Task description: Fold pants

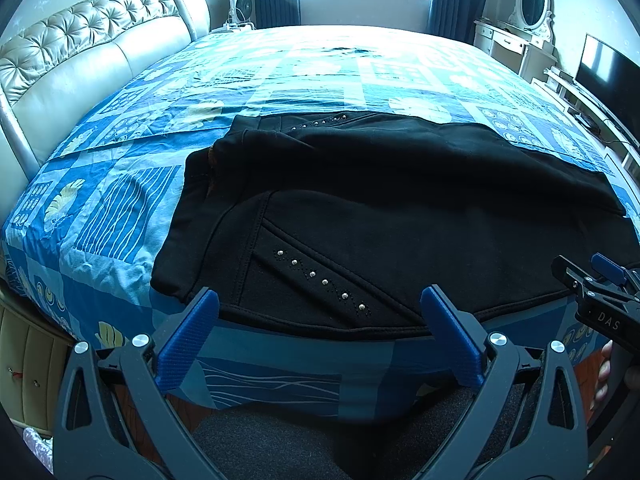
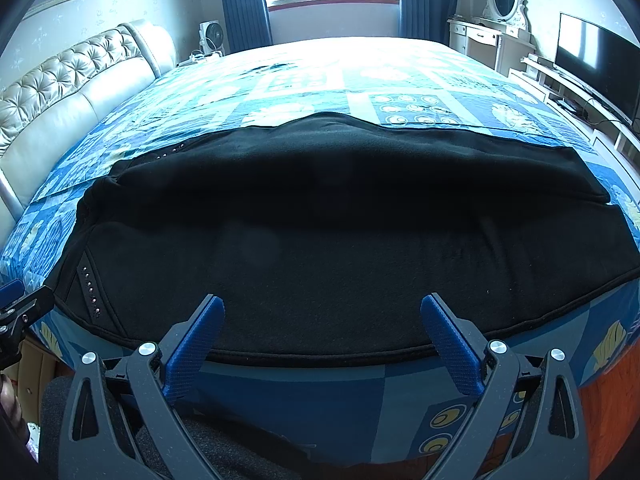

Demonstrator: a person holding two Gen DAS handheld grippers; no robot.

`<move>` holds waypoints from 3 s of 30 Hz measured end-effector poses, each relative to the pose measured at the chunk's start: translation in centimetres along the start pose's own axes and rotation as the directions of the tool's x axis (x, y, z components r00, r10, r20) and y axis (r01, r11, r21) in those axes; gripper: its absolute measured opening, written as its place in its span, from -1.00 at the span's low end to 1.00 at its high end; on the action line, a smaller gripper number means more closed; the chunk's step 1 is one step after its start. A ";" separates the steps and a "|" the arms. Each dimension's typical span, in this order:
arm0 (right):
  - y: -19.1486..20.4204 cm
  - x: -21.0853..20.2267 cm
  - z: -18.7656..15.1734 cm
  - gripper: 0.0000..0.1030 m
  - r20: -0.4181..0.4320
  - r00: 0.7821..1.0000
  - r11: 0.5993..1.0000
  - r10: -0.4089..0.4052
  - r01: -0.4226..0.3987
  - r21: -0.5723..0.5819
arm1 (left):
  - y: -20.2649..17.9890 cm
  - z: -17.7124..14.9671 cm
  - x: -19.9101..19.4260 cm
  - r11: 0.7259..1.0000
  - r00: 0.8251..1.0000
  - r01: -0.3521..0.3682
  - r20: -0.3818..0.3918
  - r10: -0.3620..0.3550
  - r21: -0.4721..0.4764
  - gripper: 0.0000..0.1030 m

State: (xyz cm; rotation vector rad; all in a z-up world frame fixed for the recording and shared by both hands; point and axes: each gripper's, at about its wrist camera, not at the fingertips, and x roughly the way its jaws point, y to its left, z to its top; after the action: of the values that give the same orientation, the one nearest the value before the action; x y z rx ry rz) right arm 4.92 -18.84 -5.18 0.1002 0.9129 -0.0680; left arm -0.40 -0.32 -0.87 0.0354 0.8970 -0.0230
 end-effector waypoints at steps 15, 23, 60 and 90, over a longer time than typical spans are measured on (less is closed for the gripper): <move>-0.6 0.1 2.0 0.90 -0.051 0.987 0.988 0.153 -0.153 0.007 | 0.9 1.3 -0.2 0.998 0.999 0.053 -0.001 -0.053 0.024 0.96; -2.2 0.8 7.8 0.90 -0.029 0.929 0.927 0.370 -0.371 -0.054 | 10.3 7.0 3.2 0.934 0.933 0.342 -0.082 -0.351 -0.107 0.96; 1.8 22.4 22.1 -0.74 -0.464 0.834 0.826 0.300 -0.470 -0.311 | 16.4 22.1 24.8 0.873 0.854 0.477 -0.182 -0.487 -0.098 -0.78; 5.0 4.2 1.9 -0.76 -0.097 0.984 0.766 0.148 -0.176 -0.618 | 20.4 4.7 9.8 0.767 0.800 0.560 -0.035 -0.599 -0.312 -0.89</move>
State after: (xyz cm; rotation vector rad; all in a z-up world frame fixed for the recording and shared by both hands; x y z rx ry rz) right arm 9.49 -14.12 -7.01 -0.4474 0.9248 0.4072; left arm 10.10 19.84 -5.14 -0.5281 1.0094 -0.4798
